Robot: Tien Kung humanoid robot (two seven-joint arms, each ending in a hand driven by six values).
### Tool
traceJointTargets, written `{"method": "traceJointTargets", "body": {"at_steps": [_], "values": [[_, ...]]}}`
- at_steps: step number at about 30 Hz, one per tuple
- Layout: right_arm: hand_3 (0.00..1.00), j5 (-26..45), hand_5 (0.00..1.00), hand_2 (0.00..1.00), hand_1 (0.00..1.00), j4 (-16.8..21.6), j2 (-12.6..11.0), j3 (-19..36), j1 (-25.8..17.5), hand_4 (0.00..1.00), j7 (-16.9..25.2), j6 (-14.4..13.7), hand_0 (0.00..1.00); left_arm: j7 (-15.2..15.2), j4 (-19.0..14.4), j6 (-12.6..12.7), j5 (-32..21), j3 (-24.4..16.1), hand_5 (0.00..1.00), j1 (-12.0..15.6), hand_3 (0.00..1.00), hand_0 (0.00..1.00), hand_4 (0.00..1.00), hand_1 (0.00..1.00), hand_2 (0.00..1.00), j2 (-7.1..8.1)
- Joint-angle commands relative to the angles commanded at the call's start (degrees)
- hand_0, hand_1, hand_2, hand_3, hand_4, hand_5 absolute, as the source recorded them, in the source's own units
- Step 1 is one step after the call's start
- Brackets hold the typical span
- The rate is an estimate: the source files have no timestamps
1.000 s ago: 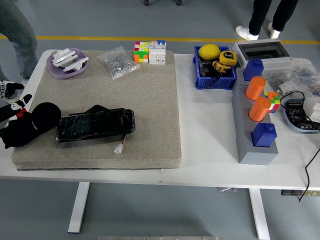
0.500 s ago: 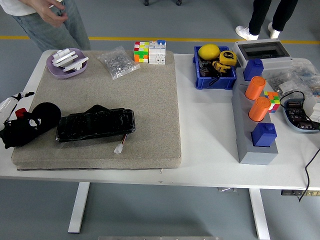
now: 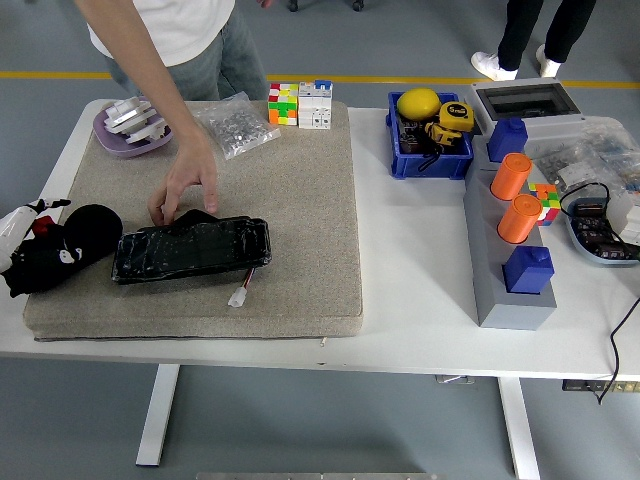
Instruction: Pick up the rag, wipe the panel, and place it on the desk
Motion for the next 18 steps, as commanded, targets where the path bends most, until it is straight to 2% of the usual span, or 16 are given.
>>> {"method": "traceJointTargets", "body": {"at_steps": [6, 7, 12, 13, 16, 18], "values": [[0.608, 0.5, 0.473, 0.677, 0.661, 0.0, 0.0, -0.4, 0.0, 0.997, 0.2, -0.2, 0.747, -0.1, 0.9, -0.4, -1.1, 0.6, 0.041, 0.2, 0.544, 0.326, 0.546, 0.428, 0.59, -0.58], [0.608, 0.7, 0.472, 0.677, 0.662, 0.0, 0.0, -0.5, 0.0, 0.997, 0.3, -0.2, 0.747, -0.2, 1.0, -0.4, -1.2, 0.6, 0.002, 0.2, 0.505, 0.292, 0.341, 0.342, 0.542, -0.69], [0.608, 1.0, 0.472, 0.677, 0.662, 0.0, 0.1, -0.6, -0.1, 0.997, 0.5, -0.3, 0.747, -0.3, 1.4, -0.5, -2.3, 1.1, 0.002, 0.4, 0.505, 0.292, 0.341, 0.342, 0.542, -0.9], [0.608, 1.0, 0.472, 0.676, 0.661, 0.0, 0.1, -0.5, -0.1, 0.997, 0.5, -0.3, 0.747, -0.4, 1.4, -0.5, -2.8, 1.2, 0.002, 0.4, 0.459, 0.284, 0.168, 0.253, 0.504, -0.95], [0.608, 1.1, 0.472, 0.676, 0.661, 0.0, 0.1, -0.6, -0.1, 0.997, 0.6, -0.3, 0.747, -0.5, 1.1, 0.4, -3.8, 1.1, 0.002, 0.9, 0.459, 0.284, 0.168, 0.253, 0.504, -1.32], [0.608, 1.0, 0.472, 0.676, 0.661, 0.0, 0.1, -0.5, 0.0, 0.997, 0.6, -0.3, 0.747, -0.2, -0.4, 0.9, -3.2, -0.4, 0.002, 1.7, 0.459, 0.284, 0.168, 0.253, 0.504, -1.8]]}}
